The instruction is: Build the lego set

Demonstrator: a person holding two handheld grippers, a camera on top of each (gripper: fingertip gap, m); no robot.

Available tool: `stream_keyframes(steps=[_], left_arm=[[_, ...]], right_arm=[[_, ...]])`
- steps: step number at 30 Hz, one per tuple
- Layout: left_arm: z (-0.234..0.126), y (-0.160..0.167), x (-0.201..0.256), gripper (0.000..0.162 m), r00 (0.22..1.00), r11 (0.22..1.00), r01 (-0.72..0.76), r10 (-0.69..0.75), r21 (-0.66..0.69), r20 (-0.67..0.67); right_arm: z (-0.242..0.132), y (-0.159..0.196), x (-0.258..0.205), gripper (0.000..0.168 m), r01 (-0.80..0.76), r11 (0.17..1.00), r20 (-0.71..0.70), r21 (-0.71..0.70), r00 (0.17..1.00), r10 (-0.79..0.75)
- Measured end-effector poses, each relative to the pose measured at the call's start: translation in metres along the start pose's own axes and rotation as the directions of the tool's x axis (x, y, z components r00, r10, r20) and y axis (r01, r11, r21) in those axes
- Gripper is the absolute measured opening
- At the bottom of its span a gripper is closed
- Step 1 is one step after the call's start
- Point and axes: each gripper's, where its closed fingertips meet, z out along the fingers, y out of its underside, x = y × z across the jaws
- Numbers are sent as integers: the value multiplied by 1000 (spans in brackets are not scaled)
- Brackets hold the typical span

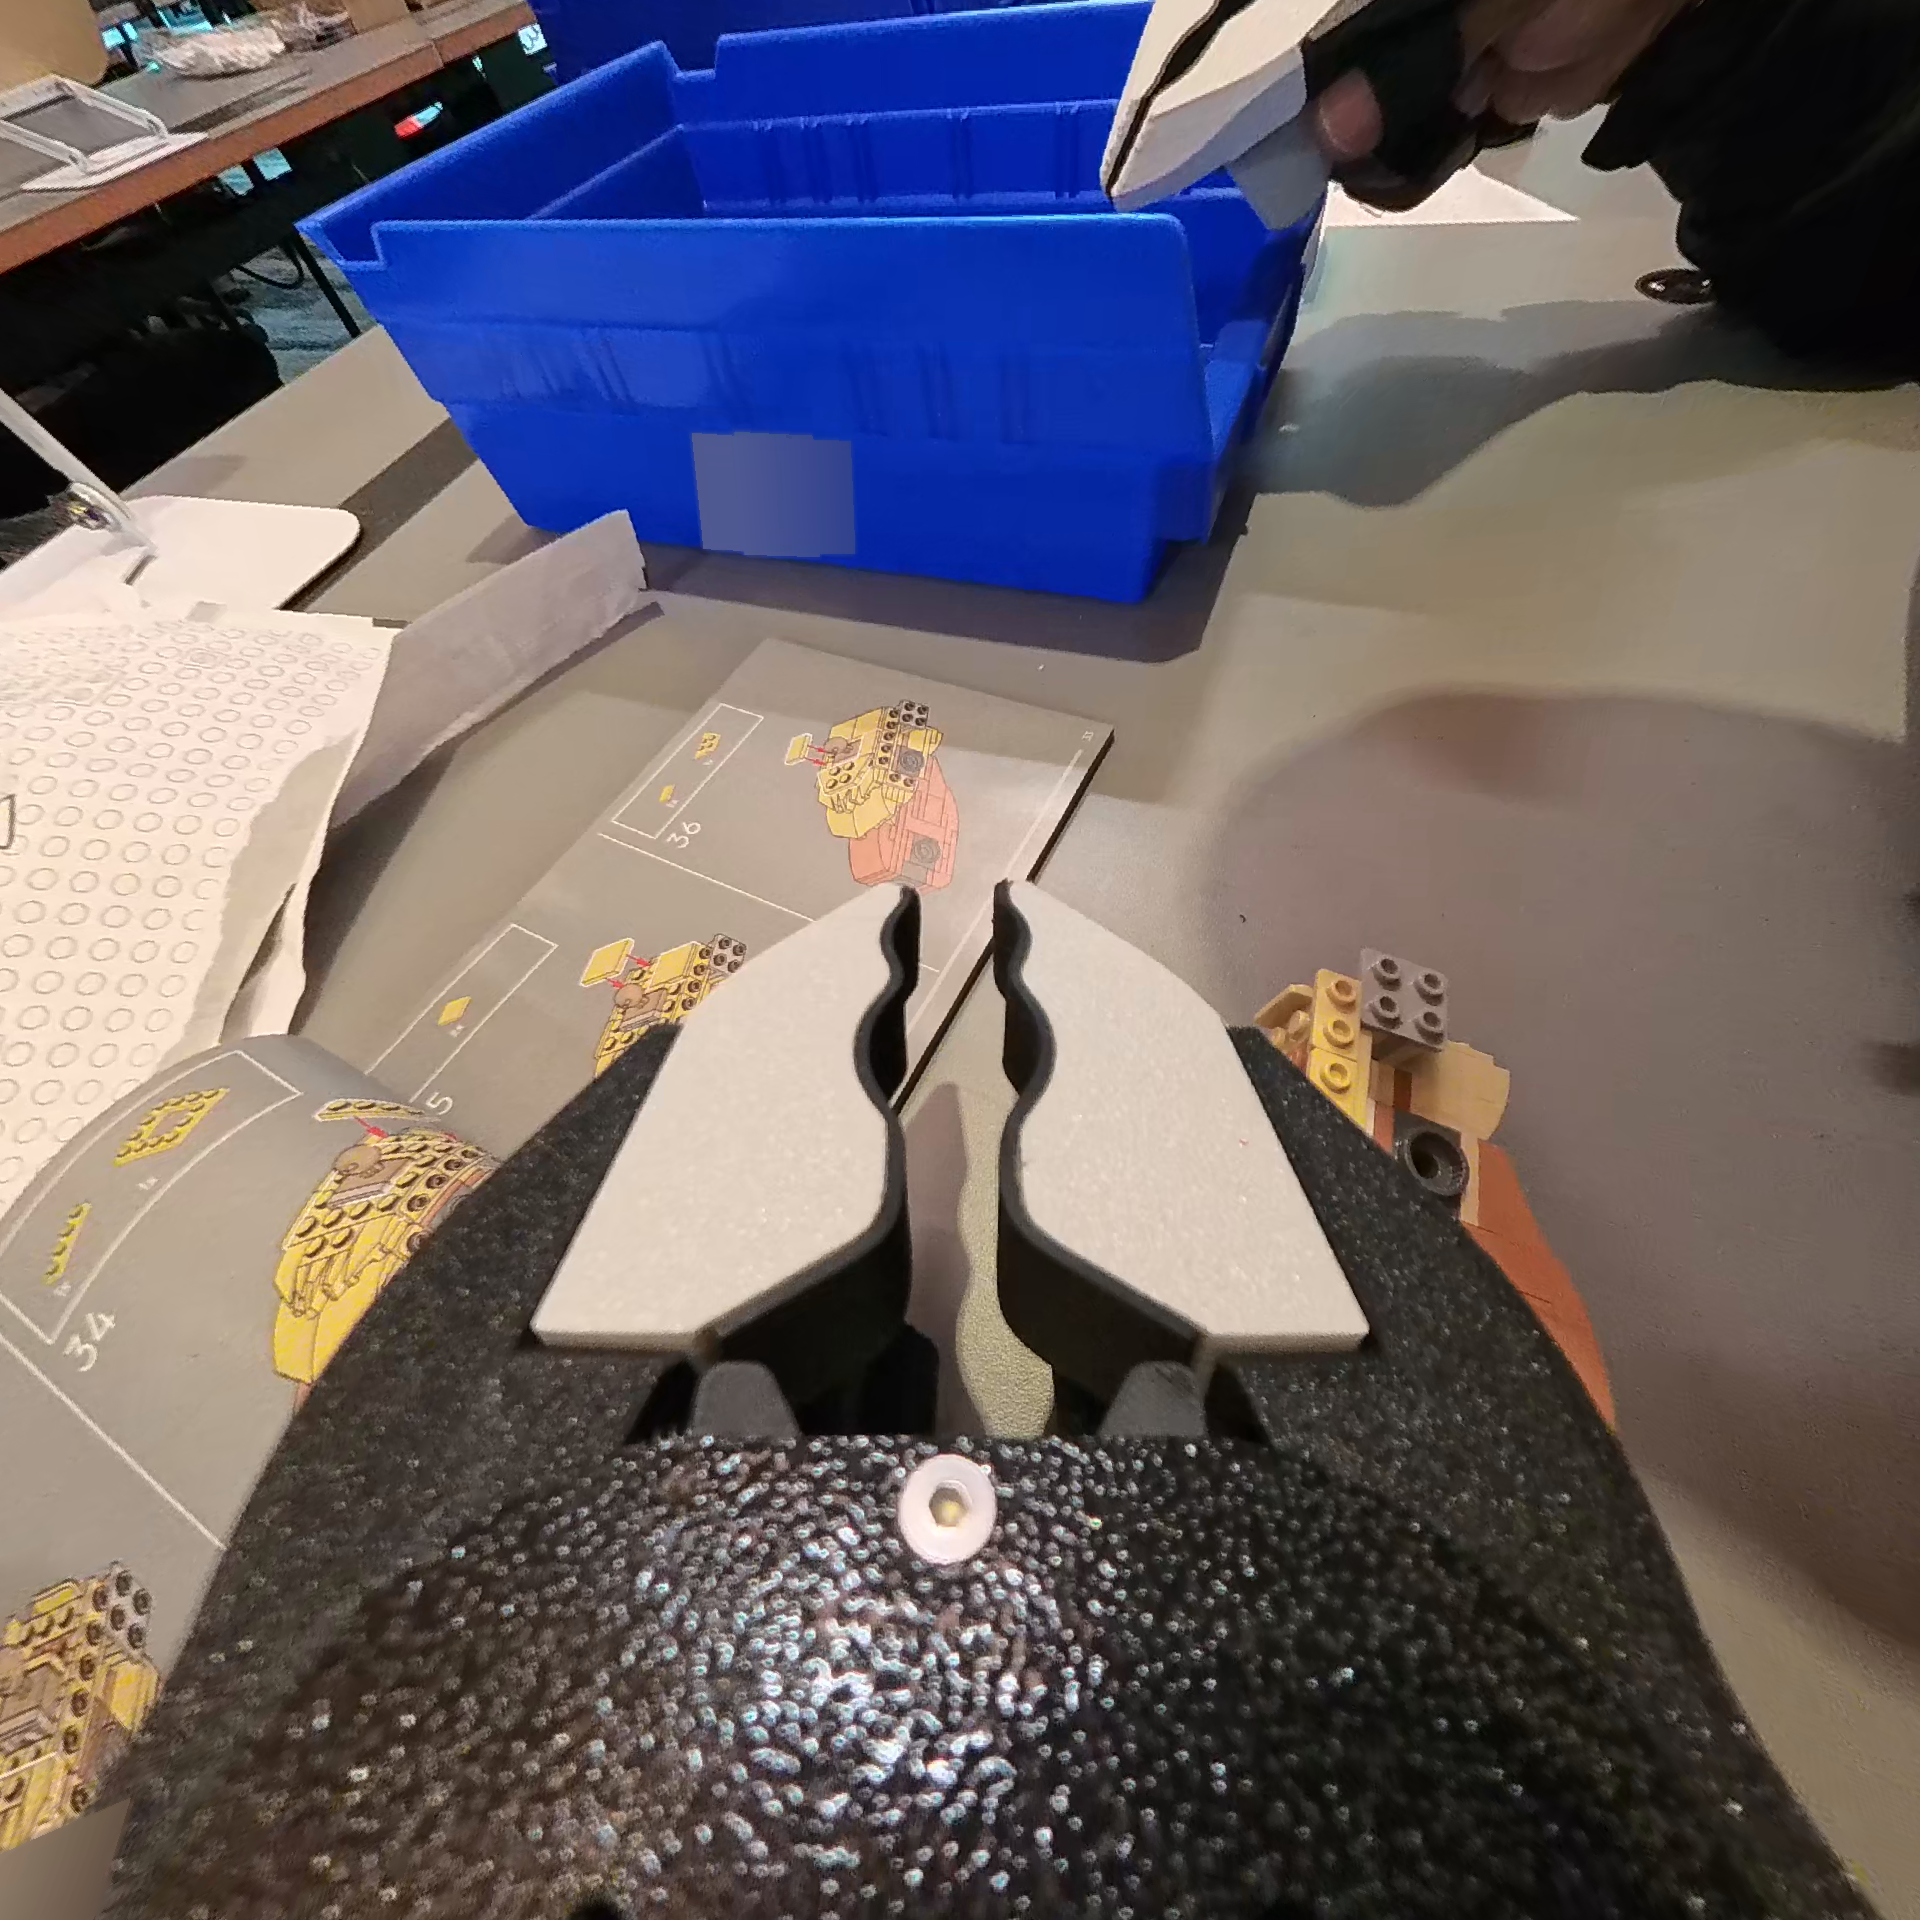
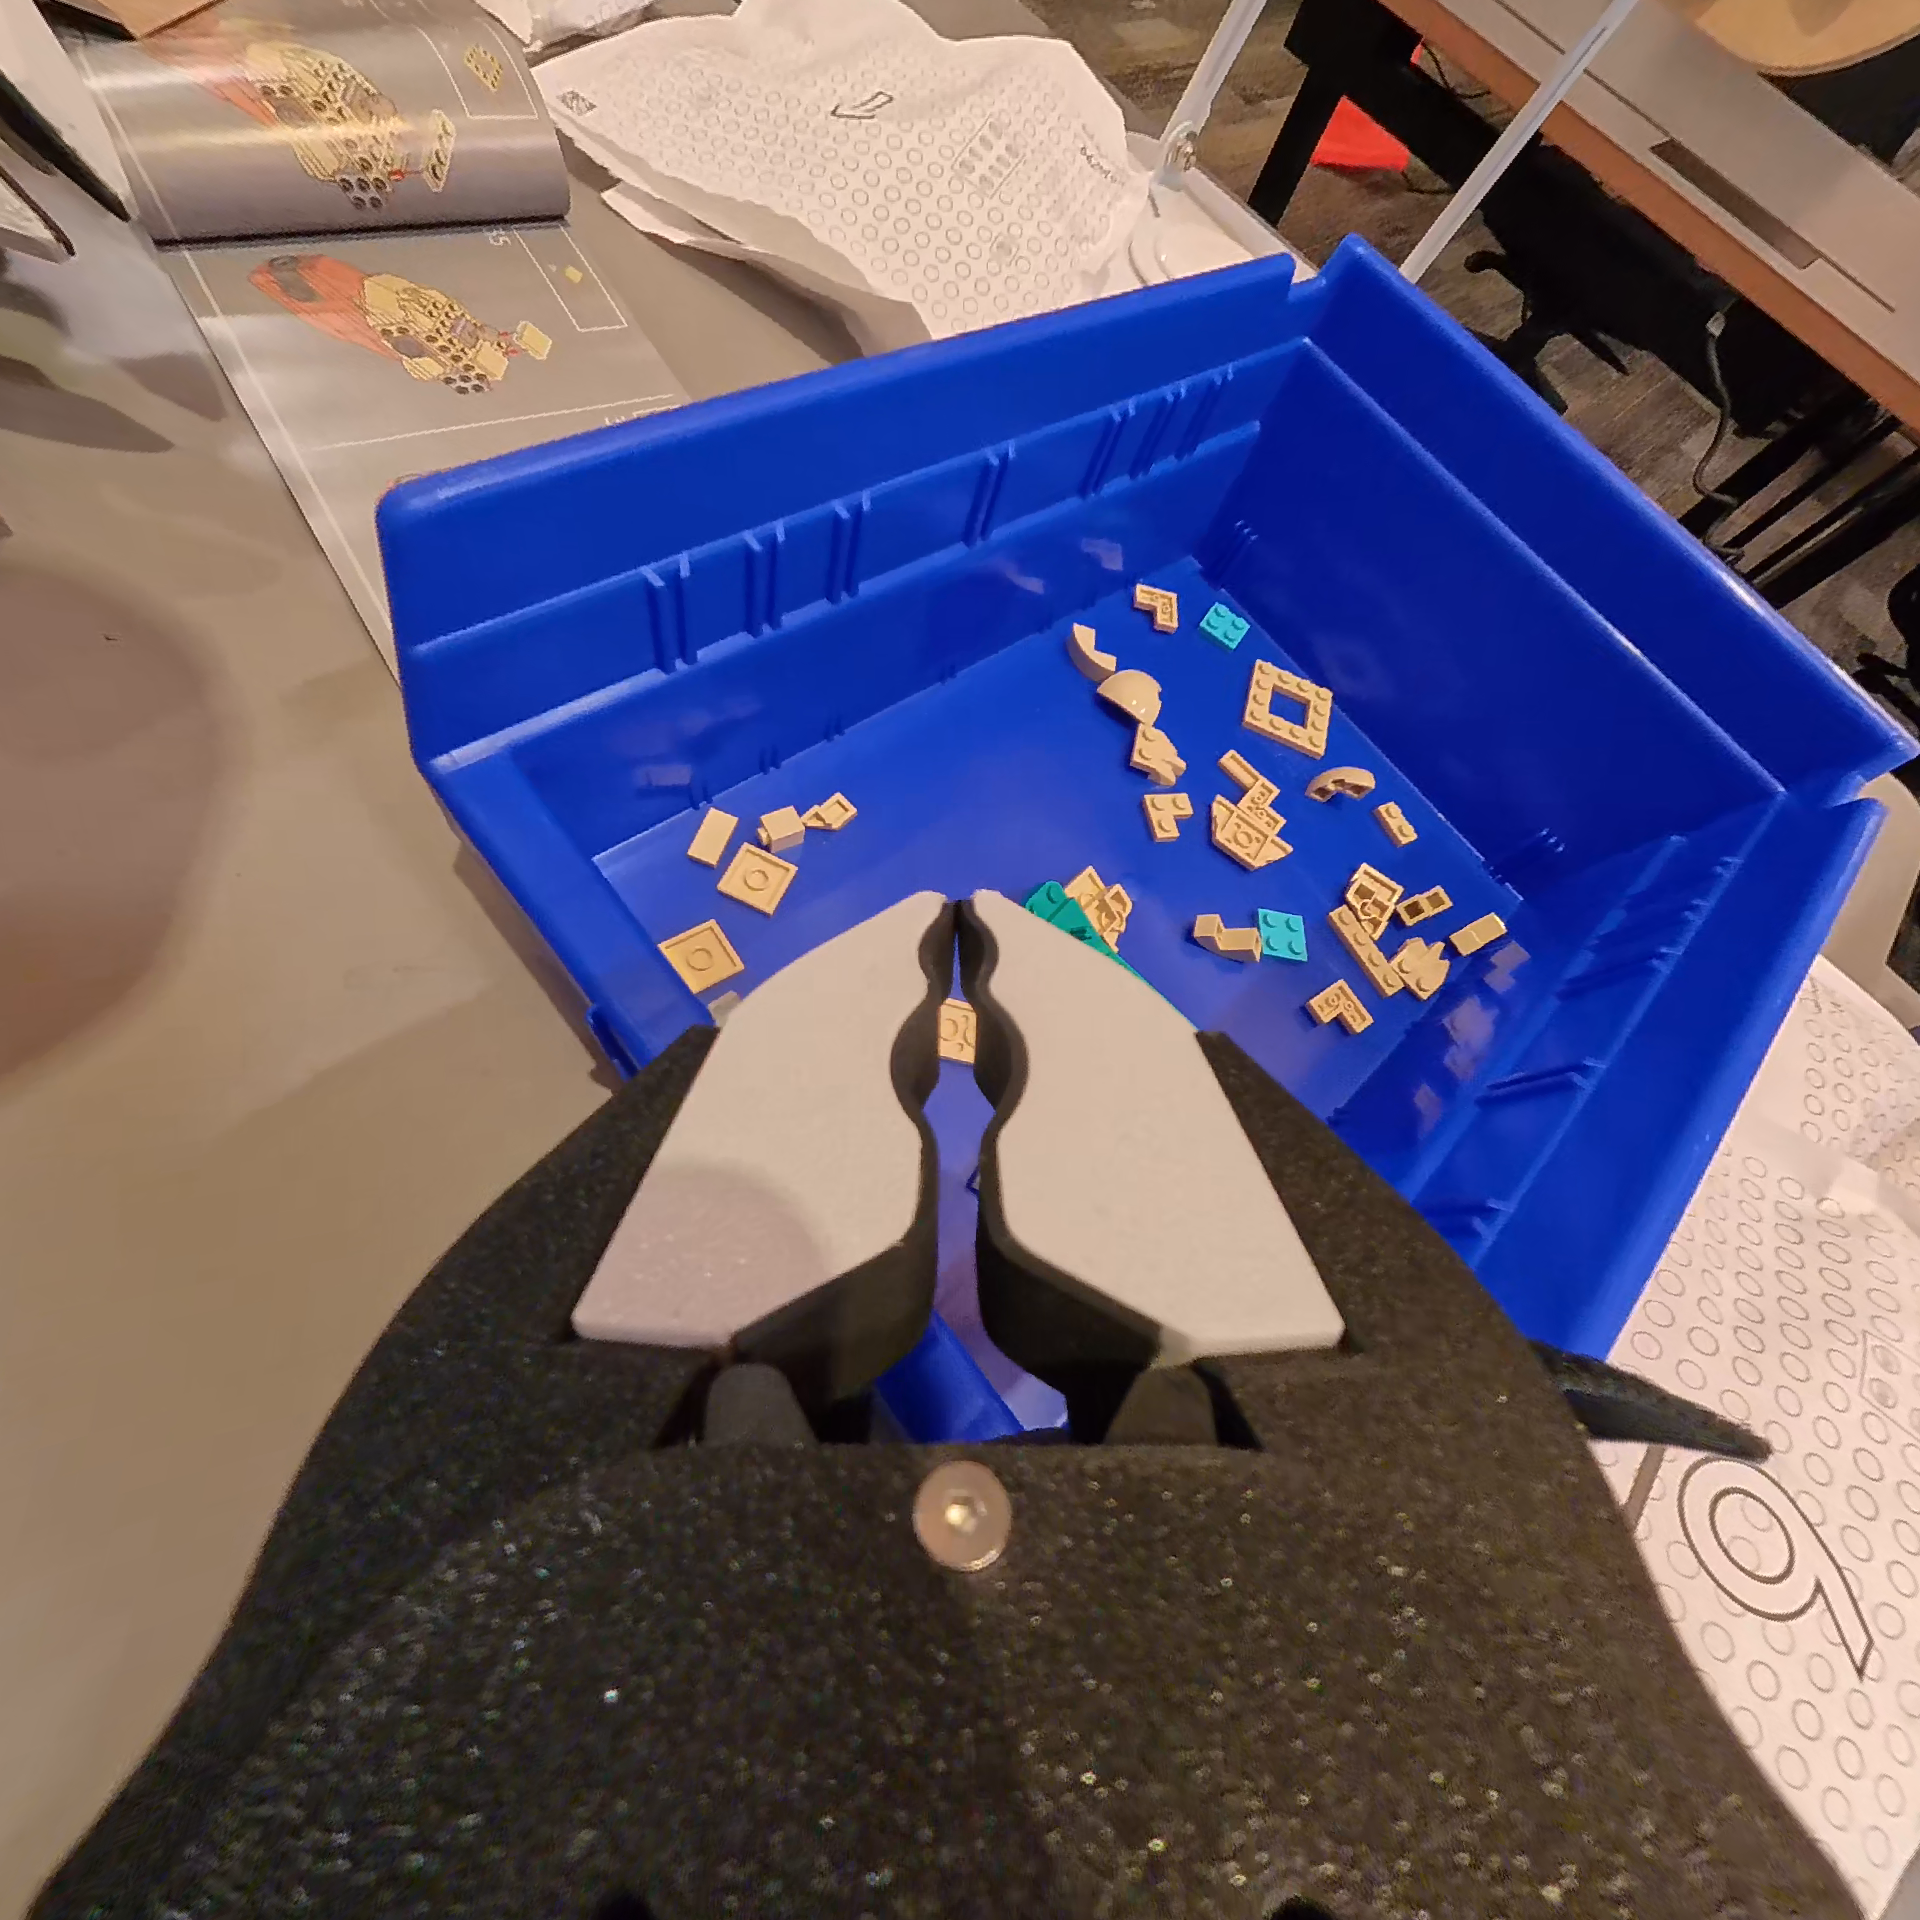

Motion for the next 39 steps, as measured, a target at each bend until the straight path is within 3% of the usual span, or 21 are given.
stream_keyframes(steps=[39], left_arm=[[0,0,-3,13,1000,1000,27,-27,7,-2]], right_arm=[[0,16,26,0,-94,994,-133,-61,987,85]])
